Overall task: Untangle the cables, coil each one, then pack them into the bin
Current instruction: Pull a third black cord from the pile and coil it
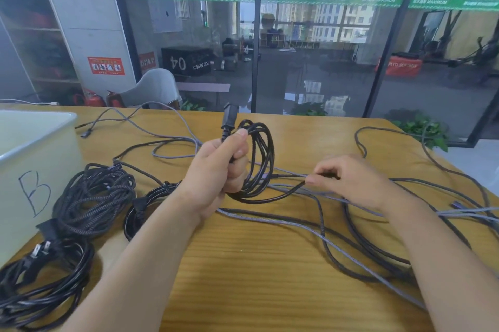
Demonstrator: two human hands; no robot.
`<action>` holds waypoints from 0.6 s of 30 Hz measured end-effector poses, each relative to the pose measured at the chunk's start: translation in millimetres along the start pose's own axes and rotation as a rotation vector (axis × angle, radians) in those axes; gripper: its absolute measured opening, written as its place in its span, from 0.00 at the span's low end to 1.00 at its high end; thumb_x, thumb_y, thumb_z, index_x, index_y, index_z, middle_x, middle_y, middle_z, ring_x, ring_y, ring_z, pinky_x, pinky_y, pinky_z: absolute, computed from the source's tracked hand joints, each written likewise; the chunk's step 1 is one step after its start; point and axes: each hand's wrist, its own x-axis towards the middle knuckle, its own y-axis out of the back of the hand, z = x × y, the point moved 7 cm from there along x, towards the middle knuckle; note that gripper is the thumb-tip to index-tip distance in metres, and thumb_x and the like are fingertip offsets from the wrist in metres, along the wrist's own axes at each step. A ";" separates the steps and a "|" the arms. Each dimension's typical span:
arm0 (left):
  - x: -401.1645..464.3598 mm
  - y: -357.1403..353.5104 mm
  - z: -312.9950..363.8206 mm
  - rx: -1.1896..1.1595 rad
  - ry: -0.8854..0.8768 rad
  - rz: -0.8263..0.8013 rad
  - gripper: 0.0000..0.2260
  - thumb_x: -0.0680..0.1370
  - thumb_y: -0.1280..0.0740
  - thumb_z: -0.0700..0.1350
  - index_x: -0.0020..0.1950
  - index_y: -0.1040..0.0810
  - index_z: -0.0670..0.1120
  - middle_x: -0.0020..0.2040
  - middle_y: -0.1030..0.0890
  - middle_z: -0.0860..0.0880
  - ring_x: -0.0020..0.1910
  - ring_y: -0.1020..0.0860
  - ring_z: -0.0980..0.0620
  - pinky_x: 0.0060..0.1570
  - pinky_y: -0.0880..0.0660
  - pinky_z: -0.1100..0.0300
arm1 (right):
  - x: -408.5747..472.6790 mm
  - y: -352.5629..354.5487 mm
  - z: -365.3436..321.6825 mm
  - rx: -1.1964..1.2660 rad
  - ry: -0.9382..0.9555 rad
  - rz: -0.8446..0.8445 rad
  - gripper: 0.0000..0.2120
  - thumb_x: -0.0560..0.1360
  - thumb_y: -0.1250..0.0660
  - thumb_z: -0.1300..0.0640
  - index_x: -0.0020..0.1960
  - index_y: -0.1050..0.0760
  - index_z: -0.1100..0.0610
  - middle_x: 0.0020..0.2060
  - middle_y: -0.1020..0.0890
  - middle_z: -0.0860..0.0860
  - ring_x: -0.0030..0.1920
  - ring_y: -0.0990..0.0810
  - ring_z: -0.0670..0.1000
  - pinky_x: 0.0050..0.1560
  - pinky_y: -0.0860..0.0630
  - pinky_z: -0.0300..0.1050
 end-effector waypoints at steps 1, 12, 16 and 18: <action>-0.5 -4.4 -1.9 0.010 0.009 -0.025 0.18 0.83 0.40 0.54 0.34 0.34 0.51 0.27 0.43 0.53 0.25 0.48 0.53 0.28 0.52 0.55 | 2.1 2.9 -2.8 -0.126 0.003 0.055 0.23 0.70 0.40 0.25 0.39 0.20 0.43 0.38 0.22 0.42 0.44 0.27 0.45 0.48 0.31 0.49; -4.2 -19.9 -10.4 0.135 0.083 -0.066 0.19 0.87 0.43 0.49 0.37 0.42 0.49 0.28 0.44 0.50 0.29 0.49 0.50 0.29 0.51 0.57 | -11.4 8.9 -29.5 0.426 -0.167 0.561 0.12 0.84 0.36 0.44 0.51 0.21 0.52 0.42 0.14 0.46 0.46 0.16 0.46 0.53 0.18 0.49; -5.1 -27.2 -15.4 0.175 0.088 -0.095 0.19 0.87 0.43 0.48 0.38 0.45 0.46 0.28 0.44 0.51 0.28 0.49 0.51 0.29 0.51 0.57 | -6.6 0.4 -34.4 1.134 -0.196 0.520 0.17 0.85 0.39 0.66 0.72 0.30 0.55 0.49 0.13 0.53 0.52 0.12 0.53 0.53 0.17 0.47; -5.6 -31.4 -18.6 0.166 0.081 -0.113 0.21 0.87 0.41 0.48 0.38 0.45 0.46 0.27 0.44 0.51 0.27 0.48 0.51 0.28 0.50 0.58 | -7.2 -6.4 -40.6 1.343 -0.239 0.525 0.13 0.86 0.41 0.64 0.68 0.26 0.55 0.45 0.14 0.51 0.49 0.14 0.51 0.52 0.18 0.47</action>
